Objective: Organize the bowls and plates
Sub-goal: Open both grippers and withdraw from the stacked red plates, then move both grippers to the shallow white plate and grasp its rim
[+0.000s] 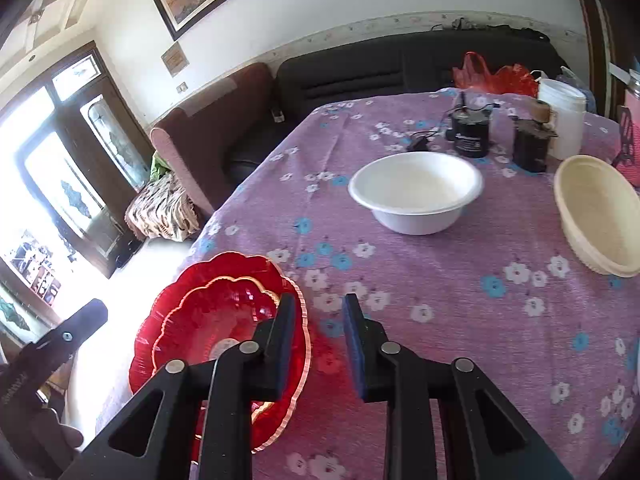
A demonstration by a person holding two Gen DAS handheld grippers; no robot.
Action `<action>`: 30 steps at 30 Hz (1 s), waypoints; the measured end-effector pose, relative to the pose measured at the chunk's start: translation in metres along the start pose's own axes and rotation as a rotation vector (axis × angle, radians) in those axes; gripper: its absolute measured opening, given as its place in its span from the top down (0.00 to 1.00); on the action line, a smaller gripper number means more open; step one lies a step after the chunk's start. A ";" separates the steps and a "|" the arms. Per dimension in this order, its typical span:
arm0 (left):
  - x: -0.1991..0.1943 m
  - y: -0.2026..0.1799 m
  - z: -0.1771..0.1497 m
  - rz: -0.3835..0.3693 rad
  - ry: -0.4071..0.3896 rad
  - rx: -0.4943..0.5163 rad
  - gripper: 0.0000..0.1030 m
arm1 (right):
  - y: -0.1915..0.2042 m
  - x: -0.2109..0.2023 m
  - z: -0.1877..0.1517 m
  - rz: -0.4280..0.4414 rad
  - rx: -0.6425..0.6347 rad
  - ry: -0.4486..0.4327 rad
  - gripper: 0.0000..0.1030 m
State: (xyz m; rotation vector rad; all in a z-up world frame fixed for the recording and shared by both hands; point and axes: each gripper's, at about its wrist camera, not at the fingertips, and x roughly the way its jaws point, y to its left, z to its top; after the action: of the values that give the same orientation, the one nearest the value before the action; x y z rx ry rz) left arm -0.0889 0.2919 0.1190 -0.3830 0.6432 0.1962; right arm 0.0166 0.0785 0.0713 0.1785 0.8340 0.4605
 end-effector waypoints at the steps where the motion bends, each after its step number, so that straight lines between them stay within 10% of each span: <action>1: -0.006 -0.006 -0.002 -0.015 -0.006 0.006 0.14 | -0.010 -0.007 -0.002 -0.017 0.007 -0.006 0.67; 21: 0.000 -0.145 -0.069 -0.189 0.138 0.238 0.13 | -0.247 -0.188 -0.068 -0.300 0.317 -0.162 0.60; 30: 0.008 -0.163 -0.080 -0.185 0.180 0.261 0.13 | -0.307 -0.200 -0.076 -0.386 0.420 -0.174 0.59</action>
State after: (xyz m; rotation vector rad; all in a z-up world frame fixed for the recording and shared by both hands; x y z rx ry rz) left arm -0.0783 0.1108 0.1020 -0.2076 0.7958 -0.0998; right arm -0.0572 -0.2882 0.0541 0.4293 0.7636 -0.0966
